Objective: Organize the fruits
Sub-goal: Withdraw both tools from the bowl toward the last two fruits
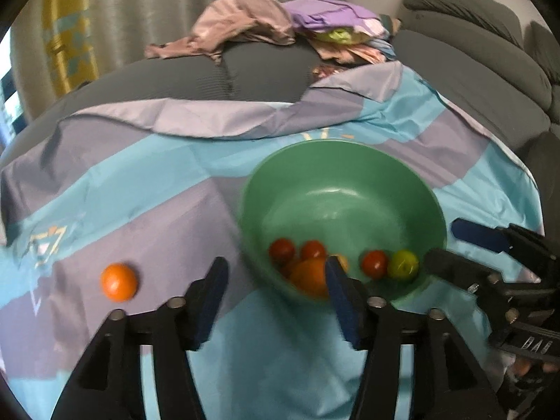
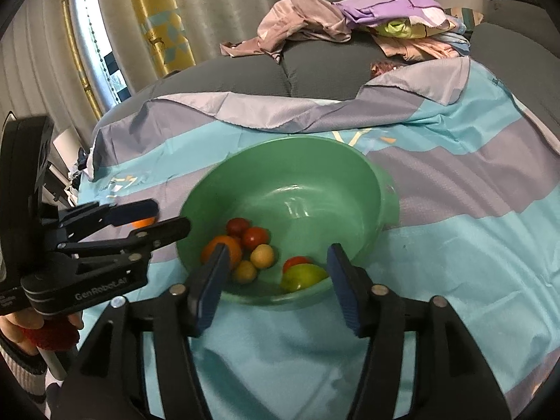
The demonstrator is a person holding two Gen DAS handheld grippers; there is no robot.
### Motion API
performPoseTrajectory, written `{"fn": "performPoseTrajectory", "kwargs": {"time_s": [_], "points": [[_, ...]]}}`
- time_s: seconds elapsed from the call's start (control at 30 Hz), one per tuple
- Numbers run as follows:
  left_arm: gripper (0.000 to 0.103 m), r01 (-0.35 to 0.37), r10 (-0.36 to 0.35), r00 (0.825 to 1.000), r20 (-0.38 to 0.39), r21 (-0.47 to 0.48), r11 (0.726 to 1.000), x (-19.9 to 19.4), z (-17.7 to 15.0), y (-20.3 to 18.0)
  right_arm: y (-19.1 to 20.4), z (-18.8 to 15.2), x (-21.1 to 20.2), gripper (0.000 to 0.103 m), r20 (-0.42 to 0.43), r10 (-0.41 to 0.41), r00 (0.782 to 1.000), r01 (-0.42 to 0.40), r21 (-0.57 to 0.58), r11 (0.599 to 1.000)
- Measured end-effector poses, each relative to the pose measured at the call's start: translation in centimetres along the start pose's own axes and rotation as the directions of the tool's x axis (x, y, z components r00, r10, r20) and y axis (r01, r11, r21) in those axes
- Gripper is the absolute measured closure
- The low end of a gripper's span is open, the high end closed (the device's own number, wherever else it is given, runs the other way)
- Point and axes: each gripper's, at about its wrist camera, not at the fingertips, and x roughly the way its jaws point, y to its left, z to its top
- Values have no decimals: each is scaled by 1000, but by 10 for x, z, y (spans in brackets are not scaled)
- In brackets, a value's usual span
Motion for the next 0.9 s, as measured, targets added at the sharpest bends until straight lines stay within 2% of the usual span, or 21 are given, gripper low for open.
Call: {"fn": "performPoseTrajectory", "kwargs": {"time_s": [0.4,0.67,0.9], "points": [[39,-77,76,997,-7,-152,985,-65,-69,52,40,-11,-34,25,10,27,1000,-27,-51,998],[38,-108,113,994,13,-209,972,-100,-99,72,70,-17,-51,24,6,51,999,-50,-116,992],[38,-128,133,991,5,-258,958,-113,-120,89,95,-20,-51,24,-14,67,998,-68,-171,983]]}}
